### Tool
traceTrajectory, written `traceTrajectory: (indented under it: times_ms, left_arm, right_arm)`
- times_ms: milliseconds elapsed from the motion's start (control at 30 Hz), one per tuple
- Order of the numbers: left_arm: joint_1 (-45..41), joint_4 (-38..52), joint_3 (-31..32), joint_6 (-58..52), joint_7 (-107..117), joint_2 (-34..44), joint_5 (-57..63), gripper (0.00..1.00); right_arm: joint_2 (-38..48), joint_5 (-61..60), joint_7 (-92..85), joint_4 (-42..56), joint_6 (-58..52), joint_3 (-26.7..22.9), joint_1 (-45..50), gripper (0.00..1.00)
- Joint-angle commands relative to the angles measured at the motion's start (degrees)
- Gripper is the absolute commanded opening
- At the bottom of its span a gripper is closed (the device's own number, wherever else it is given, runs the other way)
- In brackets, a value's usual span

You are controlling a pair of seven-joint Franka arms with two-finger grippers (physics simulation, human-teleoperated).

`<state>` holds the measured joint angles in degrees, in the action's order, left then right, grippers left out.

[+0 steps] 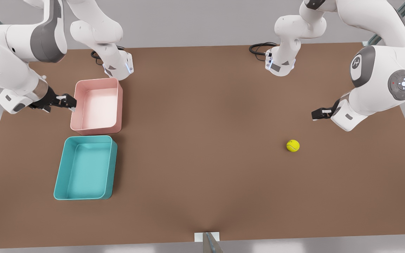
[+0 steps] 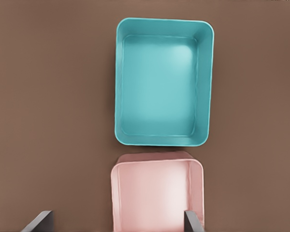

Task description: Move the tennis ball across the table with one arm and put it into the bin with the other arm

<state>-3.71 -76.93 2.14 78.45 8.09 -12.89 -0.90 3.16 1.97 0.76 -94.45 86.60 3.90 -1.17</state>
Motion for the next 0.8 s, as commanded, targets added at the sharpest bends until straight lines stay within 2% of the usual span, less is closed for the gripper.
traceTrajectory:
  times_ms: [0, 33, 67, 100, 133, 167, 200, 300, 367, 400, 467, 533, 633, 767]
  left_arm:
    - [0.02, 0.02, -0.03, 0.39, 0.44, 0.05, 0.02, 1.00]
    - [0.02, 0.02, -0.12, 0.30, 0.35, -0.21, 0.02, 1.00]
    - [0.02, -0.24, -1.70, 2.75, -11.58, -2.49, 0.37, 0.71]
    - [-0.24, -4.97, -2.58, 9.86, -18.36, -2.58, 0.55, 0.43]
    - [-0.60, -10.78, -3.11, 18.05, -19.51, -2.23, 0.81, 0.21]
    - [-0.51, -14.47, -3.11, 20.77, -23.10, -2.41, 0.99, 0.21]
    - [-0.07, -22.82, -3.54, 31.84, -41.73, -2.41, 3.80, 0.21]
    - [1.60, -25.72, -4.42, 36.95, -68.29, -5.83, 8.02, 0.21]
    - [2.13, -30.29, -4.42, 44.86, -93.23, -6.98, 8.99, 0.21]
    - [2.48, -31.61, -4.42, 44.86, -95.61, -6.89, 9.51, 0.21]
    - [2.39, -38.29, -4.34, 51.71, -102.99, -7.33, 10.13, 0.21]
    - [3.71, -38.30, -4.42, 54.62, -113.91, -7.77, 11.80, 0.21]
    - [3.71, -40.23, -4.34, 54.97, -118.74, -7.94, 19.53, 0.21]
    - [3.27, -40.40, -4.34, 55.94, -117.16, -8.91, 16.28, 0.21]
  right_arm:
    - [-0.08, -0.03, 10.58, -0.12, 0.41, -0.03, -0.59, 1.00]
    - [-0.26, -0.03, 10.14, -0.12, 0.41, -0.03, -0.59, 1.00]
    - [-0.35, -0.03, 10.76, -0.04, -0.12, -0.12, -0.67, 1.00]
    - [-0.79, -0.03, 10.76, 0.05, -0.21, -0.20, -0.67, 1.00]
    - [-0.79, -0.12, 10.40, 0.05, -0.38, -0.64, -0.76, 1.00]
    - [-0.79, -0.12, 10.32, 0.05, -0.91, -0.73, -0.76, 1.00]
    - [-0.87, -0.12, 10.40, -0.21, -1.00, -0.73, -0.76, 1.00]
    - [-1.05, -0.12, 10.32, -0.21, -1.70, -0.73, -0.76, 1.00]
    - [-1.05, -0.03, 10.66, -0.30, -2.31, -0.73, -0.76, 1.00]
    - [-1.05, -0.03, 10.84, -0.30, -2.49, -0.73, -0.76, 1.00]
    - [-1.14, -0.03, 11.02, -0.56, -2.67, -0.73, -0.76, 1.00]
    - [-1.40, -0.03, 11.11, -0.83, -2.67, -0.73, -0.76, 1.00]
    - [-1.40, -0.12, 11.02, -0.83, -3.72, -0.64, -0.76, 1.00]
    - [-1.49, -0.12, 11.02, -0.91, -3.81, -0.64, -0.76, 1.00]
